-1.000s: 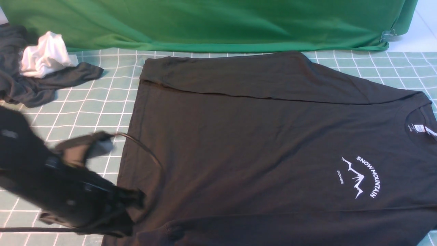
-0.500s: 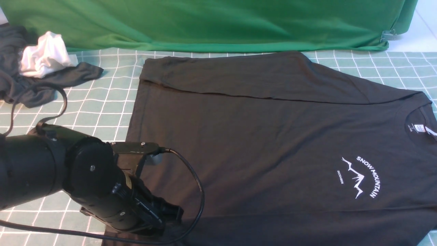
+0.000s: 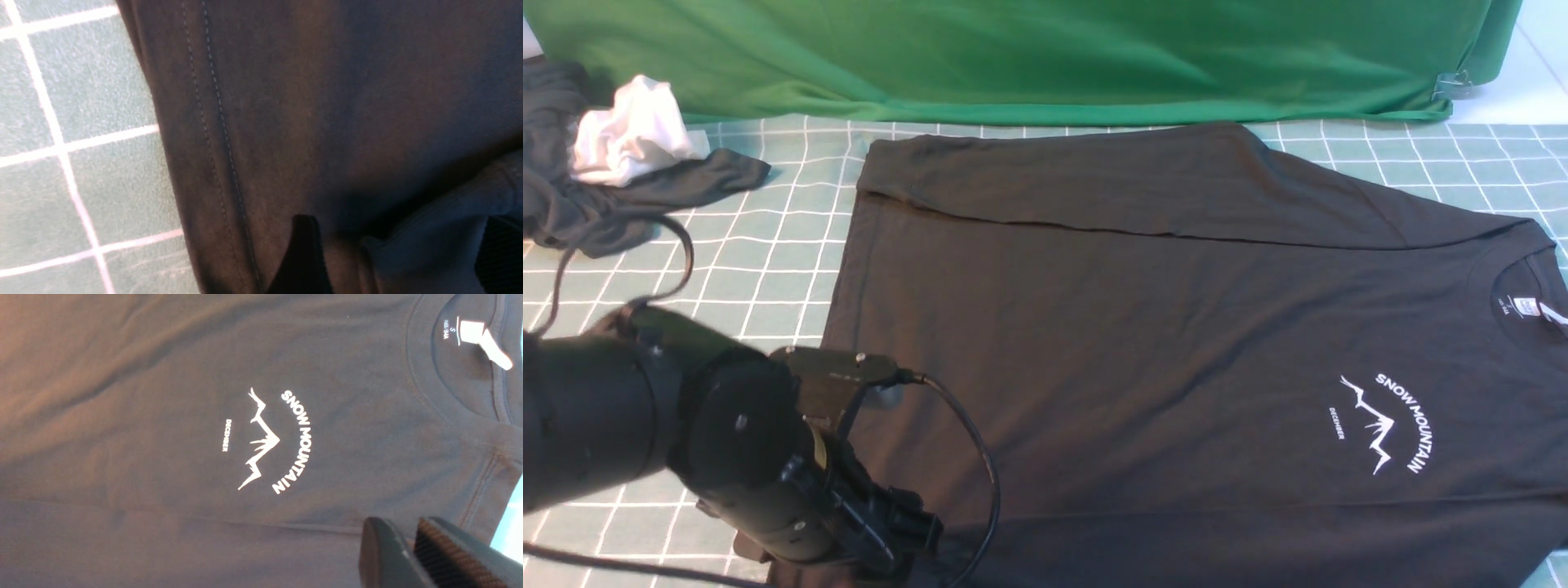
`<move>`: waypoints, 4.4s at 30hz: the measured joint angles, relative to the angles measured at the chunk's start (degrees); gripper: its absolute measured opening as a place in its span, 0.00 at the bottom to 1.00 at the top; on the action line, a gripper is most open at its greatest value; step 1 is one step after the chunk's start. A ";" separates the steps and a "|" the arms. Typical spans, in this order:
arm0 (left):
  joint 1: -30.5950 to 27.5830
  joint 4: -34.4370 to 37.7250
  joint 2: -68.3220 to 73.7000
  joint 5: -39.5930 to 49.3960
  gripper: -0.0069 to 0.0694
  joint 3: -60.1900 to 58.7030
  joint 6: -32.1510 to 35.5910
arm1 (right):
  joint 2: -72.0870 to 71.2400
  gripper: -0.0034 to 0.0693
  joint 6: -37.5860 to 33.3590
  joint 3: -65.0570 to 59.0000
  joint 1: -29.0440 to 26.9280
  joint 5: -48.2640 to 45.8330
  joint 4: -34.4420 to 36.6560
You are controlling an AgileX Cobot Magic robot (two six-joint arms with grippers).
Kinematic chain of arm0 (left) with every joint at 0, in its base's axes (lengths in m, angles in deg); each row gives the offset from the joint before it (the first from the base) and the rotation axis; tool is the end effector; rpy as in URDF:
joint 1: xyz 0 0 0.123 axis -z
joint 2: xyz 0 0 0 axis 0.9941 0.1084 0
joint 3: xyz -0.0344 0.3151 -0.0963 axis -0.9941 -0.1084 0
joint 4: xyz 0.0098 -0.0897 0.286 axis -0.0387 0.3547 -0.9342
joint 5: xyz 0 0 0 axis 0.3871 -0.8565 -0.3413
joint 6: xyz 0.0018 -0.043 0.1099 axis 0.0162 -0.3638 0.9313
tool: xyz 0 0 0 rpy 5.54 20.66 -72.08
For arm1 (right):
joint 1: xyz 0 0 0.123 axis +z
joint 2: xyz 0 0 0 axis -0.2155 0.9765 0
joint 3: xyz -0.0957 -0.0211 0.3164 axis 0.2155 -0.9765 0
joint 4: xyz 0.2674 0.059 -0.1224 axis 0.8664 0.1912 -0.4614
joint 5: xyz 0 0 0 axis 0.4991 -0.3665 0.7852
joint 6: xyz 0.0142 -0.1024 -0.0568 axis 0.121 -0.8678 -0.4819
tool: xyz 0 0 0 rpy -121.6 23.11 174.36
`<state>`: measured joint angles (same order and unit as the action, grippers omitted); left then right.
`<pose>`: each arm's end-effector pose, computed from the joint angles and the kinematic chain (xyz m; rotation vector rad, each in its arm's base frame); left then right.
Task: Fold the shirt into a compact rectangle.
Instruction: 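Grasp the left edge of the dark T-shirt lying flat on the table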
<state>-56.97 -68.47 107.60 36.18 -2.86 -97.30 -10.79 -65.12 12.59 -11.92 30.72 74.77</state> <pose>0.2323 -0.1238 0.1540 0.2623 2.9625 -0.1749 0.2135 0.0215 0.3183 -0.1683 2.4883 0.1828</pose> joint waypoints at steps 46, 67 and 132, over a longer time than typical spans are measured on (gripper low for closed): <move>0.00 9.18 -0.14 -4.52 0.11 -2.46 1.55 | 0.00 0.29 -0.58 0.00 0.00 1.02 0.00; 0.00 8.97 -0.14 -6.18 0.43 -2.46 -3.41 | 0.00 0.33 -0.58 0.00 0.00 1.02 0.00; 0.00 9.18 -1.45 2.28 0.38 1.54 0.25 | 0.00 0.37 -0.58 0.00 0.00 1.43 0.00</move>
<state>-56.97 -59.29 106.15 38.45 -1.32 -97.05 -10.79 -65.71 12.59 -11.92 32.16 74.77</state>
